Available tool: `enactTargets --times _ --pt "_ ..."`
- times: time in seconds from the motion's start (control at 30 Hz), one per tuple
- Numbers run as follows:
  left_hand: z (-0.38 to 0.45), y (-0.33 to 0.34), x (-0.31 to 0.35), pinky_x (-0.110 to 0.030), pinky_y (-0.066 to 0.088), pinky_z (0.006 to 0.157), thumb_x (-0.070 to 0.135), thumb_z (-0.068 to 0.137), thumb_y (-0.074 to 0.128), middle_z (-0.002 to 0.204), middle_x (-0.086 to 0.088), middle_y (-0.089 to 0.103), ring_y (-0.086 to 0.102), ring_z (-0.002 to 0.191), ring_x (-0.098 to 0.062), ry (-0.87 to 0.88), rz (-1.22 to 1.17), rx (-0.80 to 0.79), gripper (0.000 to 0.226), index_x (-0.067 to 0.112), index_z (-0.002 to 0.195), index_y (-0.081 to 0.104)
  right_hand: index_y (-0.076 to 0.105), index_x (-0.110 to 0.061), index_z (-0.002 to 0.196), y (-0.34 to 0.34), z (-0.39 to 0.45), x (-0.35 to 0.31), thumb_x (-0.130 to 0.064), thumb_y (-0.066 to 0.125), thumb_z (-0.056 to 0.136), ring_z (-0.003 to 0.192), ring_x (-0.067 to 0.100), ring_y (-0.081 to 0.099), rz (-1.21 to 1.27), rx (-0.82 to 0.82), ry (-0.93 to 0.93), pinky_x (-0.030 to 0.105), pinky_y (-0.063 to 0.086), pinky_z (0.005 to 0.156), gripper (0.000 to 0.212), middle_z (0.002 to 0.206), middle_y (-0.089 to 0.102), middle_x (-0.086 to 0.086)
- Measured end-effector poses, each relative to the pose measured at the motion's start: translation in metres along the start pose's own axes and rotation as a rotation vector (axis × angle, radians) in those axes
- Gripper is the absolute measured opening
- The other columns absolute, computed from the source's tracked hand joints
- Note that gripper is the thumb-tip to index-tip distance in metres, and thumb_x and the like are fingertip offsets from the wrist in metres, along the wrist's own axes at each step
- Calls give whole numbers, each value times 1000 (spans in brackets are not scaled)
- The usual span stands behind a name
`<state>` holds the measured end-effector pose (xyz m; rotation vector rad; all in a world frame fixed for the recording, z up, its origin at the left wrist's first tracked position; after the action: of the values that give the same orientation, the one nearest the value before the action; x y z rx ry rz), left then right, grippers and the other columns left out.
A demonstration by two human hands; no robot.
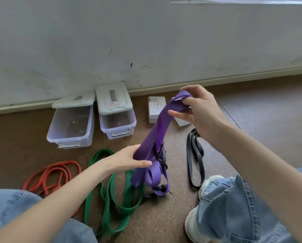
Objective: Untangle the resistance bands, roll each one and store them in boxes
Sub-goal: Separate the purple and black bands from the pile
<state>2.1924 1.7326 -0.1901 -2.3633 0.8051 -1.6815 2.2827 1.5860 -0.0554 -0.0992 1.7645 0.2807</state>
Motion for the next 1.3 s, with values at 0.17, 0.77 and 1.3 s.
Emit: enactTargets --times 0.17,0.77,1.3 --pt "-13 -50 21 -30 53 69 14 95 51 65 -1 69 69 67 -15 40 -335 338 12 14 84 55 58 -24 102 -10 4 -18 8 36 81 80 35 63 -899 57 -359 39 56 68 45 93 61 15" --pt "-38 -74 107 -40 55 86 29 79 71 104 -7 68 67 99 -21 340 -347 480 23 27 101 64 52 -7 99 46 -20 21 -18 75 73 86 32 65 -802 -330 -285 51 53 79 36 94 67 16" --pt "-17 -50 79 -18 54 56 16 83 68 89 -7 68 65 68 -6 191 -470 493 25 6 103 58 44 -14 134 17 -11 38 -42 69 76 115 10 55 -555 -448 100 28 50 91 69 132 54 -1"
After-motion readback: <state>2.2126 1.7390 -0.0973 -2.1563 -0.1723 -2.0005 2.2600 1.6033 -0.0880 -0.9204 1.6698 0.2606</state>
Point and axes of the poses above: each hand's wrist, its own z-axis towards the middle knuckle, its own y-axis out of the palm, x = y × z, the point moved 7 cm from there along z, towards the middle knuckle
